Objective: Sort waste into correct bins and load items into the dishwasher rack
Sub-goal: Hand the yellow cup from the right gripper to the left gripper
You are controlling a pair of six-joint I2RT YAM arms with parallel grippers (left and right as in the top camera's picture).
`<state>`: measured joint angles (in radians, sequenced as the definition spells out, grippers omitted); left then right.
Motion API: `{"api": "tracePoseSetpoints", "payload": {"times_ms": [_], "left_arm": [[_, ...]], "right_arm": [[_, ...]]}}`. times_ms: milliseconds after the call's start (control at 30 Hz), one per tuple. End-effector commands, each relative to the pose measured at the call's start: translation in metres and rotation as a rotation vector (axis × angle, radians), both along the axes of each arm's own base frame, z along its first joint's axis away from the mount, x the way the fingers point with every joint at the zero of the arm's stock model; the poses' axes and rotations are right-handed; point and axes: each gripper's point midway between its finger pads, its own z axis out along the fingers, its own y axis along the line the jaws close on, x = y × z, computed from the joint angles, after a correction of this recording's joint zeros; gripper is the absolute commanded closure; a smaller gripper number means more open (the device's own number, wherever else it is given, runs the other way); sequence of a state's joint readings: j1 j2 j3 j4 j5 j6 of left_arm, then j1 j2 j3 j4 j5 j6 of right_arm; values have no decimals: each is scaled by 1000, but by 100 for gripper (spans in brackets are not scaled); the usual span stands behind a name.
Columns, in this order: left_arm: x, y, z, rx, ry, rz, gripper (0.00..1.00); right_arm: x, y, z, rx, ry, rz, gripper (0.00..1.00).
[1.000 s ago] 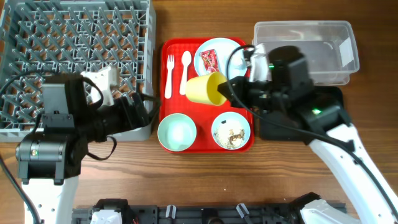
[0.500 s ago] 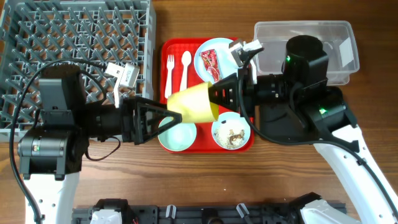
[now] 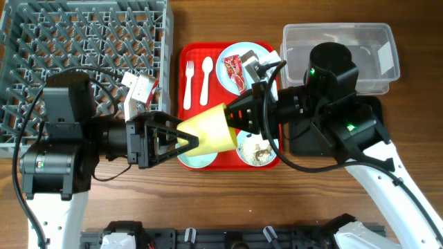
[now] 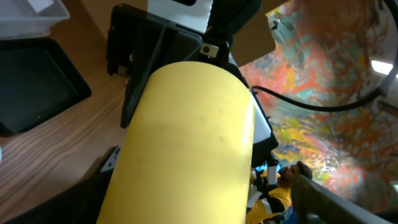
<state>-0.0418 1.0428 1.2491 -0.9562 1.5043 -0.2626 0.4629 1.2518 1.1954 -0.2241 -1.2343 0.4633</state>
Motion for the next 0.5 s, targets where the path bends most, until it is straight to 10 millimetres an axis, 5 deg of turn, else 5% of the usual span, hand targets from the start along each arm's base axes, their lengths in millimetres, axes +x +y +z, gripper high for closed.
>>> {"api": "tracePoseSetpoints", "payload": {"times_ms": [0,133,267,467], "left_arm": [[-6,1,6,-38,-23,-37,20],[-8,1,7,-41,-25,-40,30],[-10,0,9,-50,-24,-52,22],[-17,-6,9,-50,-25,-89,24]], "right_arm": [[4,3,2,-3,-9,-30,96],[6,3,3,-2,-15,-36,96],[6,3,3,-2,-15,-36,96],[9,3,2,-6,-16,-53,96]]}}
